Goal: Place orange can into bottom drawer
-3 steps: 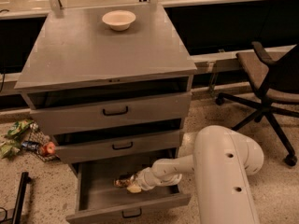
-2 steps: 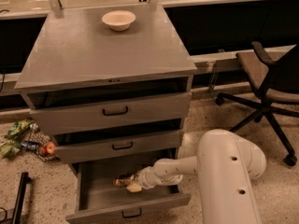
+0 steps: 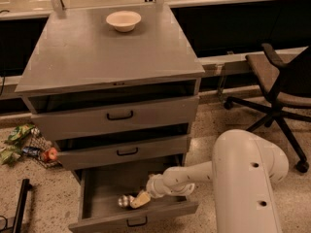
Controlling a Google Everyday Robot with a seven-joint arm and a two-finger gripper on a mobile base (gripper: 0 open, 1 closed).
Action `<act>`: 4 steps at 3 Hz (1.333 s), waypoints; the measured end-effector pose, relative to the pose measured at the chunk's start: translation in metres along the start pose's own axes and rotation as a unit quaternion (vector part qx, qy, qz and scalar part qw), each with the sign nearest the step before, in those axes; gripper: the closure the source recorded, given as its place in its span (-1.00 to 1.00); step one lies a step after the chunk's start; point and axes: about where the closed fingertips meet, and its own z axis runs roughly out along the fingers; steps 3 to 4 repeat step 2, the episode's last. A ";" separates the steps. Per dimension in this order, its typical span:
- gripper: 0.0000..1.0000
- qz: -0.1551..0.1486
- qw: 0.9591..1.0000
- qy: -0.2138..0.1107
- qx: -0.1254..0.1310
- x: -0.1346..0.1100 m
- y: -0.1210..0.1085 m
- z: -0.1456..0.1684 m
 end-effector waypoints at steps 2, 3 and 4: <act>-0.17 -0.035 0.997 -0.042 -0.052 0.008 0.072 -0.103; -0.17 -0.035 0.997 -0.042 -0.052 0.008 0.072 -0.103; -0.17 -0.035 0.997 -0.042 -0.052 0.008 0.072 -0.103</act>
Offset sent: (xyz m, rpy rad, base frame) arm -0.1405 -0.1511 0.1576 0.2364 -0.0887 -0.0519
